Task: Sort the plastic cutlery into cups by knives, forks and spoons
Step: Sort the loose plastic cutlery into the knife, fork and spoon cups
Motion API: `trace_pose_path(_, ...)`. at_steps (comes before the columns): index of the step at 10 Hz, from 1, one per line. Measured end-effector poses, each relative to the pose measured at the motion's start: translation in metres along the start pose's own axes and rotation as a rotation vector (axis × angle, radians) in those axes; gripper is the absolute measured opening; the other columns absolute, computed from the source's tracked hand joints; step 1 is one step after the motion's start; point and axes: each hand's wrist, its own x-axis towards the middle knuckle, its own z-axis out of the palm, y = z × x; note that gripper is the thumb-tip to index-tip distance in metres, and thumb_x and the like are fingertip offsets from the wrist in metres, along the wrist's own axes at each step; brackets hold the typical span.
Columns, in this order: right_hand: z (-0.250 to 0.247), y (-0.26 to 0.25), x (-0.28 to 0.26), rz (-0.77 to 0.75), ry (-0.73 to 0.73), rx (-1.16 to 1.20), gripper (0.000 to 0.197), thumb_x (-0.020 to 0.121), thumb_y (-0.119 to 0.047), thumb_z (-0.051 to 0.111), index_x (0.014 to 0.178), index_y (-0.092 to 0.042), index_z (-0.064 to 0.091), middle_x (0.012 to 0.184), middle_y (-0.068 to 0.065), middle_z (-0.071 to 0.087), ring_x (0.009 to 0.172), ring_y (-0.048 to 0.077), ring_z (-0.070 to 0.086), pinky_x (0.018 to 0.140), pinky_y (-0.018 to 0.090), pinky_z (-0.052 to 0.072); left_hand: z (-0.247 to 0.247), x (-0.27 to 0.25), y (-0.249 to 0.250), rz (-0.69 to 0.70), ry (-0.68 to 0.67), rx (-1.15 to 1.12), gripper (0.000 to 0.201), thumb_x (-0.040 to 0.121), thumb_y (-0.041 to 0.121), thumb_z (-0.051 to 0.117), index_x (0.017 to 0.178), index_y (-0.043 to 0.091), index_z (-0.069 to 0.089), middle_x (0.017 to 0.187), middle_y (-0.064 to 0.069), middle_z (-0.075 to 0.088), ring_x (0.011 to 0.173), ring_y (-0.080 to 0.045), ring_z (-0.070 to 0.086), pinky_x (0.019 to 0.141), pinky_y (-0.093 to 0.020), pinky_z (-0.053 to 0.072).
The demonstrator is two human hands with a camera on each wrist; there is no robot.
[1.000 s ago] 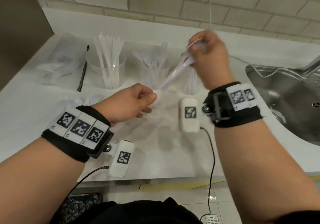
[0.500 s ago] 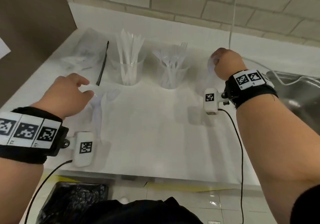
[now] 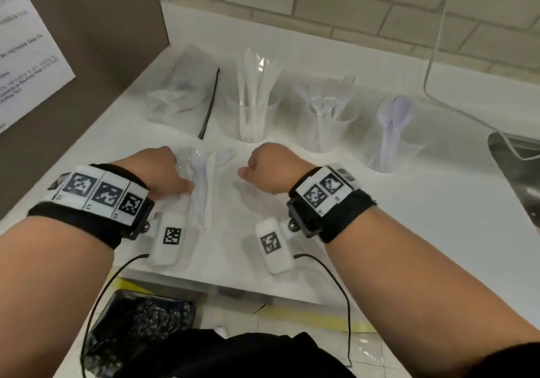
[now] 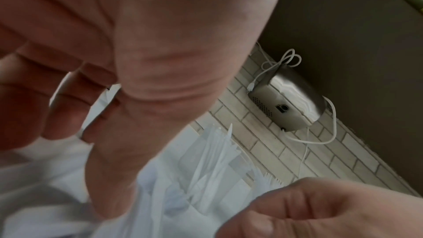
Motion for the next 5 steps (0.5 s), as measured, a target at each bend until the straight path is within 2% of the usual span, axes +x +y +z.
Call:
trace_pose_path(1,0.014,-0.016,0.006,-0.001,-0.081,0.08,0.042,0.099,-0.04,0.044,0.062,-0.02,0.036,0.065,-0.004,0.041,0.055,0.006,0.039,0.051,0.016,0.028,0.001,0.003,0.006,0.021,-0.017,-0.046,0.054,0.085,0.04,0.065,0.124,0.007,0.049,0.097,-0.007,0.067,0.084,-0.024,0.065,0.081,-0.035,0.052)
trace_pose_path(2,0.024,-0.026,0.016,-0.011,-0.099,0.103,0.05,0.086,-0.059,0.056,0.096,-0.01,0.057,0.092,0.003,0.058,0.076,0.015,0.056,0.064,0.023,0.042,0.006,0.006,0.01,0.038,-0.044,-0.158,0.036,0.093,0.032,0.054,0.11,0.0,0.059,0.091,-0.016,0.071,0.083,-0.03,0.071,0.083,-0.042,0.057)
trace_pose_path(3,0.03,-0.034,0.023,-0.004,-0.064,0.103,0.084,0.07,-0.069,0.066,0.124,-0.006,0.049,0.117,0.009,0.054,0.095,0.02,0.053,0.071,0.027,0.042,0.003,0.0,0.016,0.064,-0.045,-0.23,0.035,0.098,0.027,0.045,0.105,-0.003,0.062,0.094,-0.016,0.071,0.084,-0.029,0.071,0.077,-0.037,0.058)
trace_pose_path(4,0.032,-0.044,0.027,0.033,-0.025,0.078,0.084,0.062,-0.068,0.073,0.116,-0.008,0.051,0.112,0.009,0.053,0.091,0.021,0.055,0.066,0.029,0.041,0.002,-0.005,0.02,0.055,-0.051,-0.214,0.027,0.094,0.021,0.055,0.112,0.002,0.06,0.107,-0.013,0.065,0.087,-0.022,0.066,0.07,-0.027,0.054)
trace_pose_path(5,0.032,-0.057,0.031,0.064,-0.028,0.027,0.057,0.065,-0.051,0.079,0.097,-0.01,0.055,0.105,0.011,0.057,0.091,0.025,0.06,0.058,0.028,0.04,0.006,0.001,0.022,0.008,-0.059,-0.566,0.027,0.099,0.015,0.043,0.106,-0.005,0.059,0.095,-0.019,0.067,0.07,-0.024,0.064,0.064,-0.028,0.056)
